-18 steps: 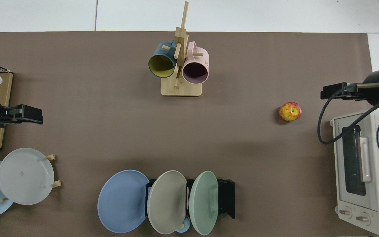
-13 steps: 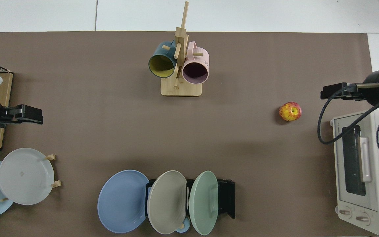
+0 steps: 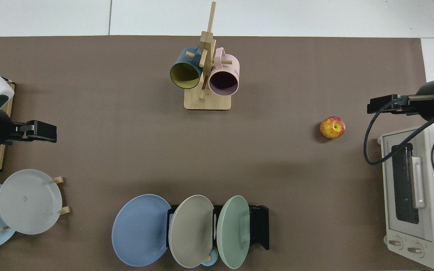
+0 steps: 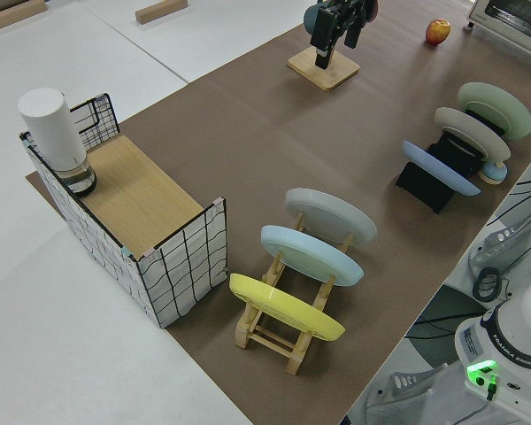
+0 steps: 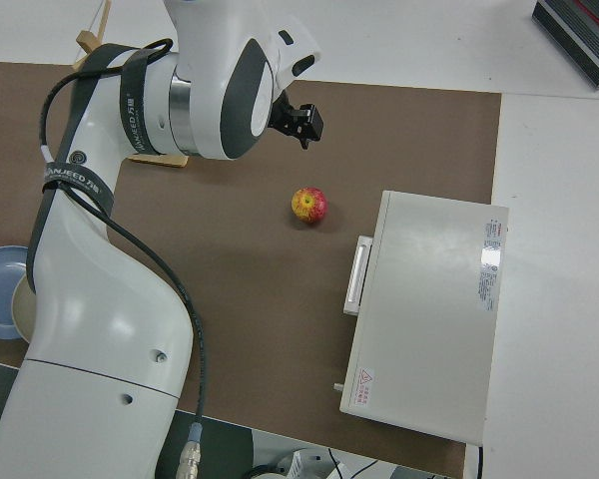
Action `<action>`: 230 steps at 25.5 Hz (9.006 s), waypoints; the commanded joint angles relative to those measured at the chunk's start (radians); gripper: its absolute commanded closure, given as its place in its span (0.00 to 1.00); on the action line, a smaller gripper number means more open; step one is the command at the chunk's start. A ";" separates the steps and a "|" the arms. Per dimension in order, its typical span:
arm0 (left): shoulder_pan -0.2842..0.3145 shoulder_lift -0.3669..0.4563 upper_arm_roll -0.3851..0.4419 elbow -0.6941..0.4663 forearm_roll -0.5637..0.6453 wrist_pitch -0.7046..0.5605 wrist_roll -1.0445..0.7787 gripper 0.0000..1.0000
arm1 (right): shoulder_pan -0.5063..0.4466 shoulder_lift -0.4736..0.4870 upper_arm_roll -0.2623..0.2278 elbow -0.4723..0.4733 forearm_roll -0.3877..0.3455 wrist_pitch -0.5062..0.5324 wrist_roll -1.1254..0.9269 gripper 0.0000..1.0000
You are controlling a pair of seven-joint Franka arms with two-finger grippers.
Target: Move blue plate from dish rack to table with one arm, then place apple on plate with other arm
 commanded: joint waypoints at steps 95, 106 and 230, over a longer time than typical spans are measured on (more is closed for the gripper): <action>-0.046 -0.390 -0.419 -0.686 0.016 0.162 -0.187 1.00 | -0.009 -0.005 0.008 0.001 0.002 -0.002 0.022 0.00; -0.029 -0.379 -0.321 -0.484 -0.025 0.097 -0.174 1.00 | -0.009 -0.005 0.008 0.001 0.002 -0.003 0.022 0.00; -0.121 0.030 0.110 0.023 0.010 -0.043 0.051 0.00 | 0.526 0.202 0.025 -0.116 0.014 0.181 0.579 1.00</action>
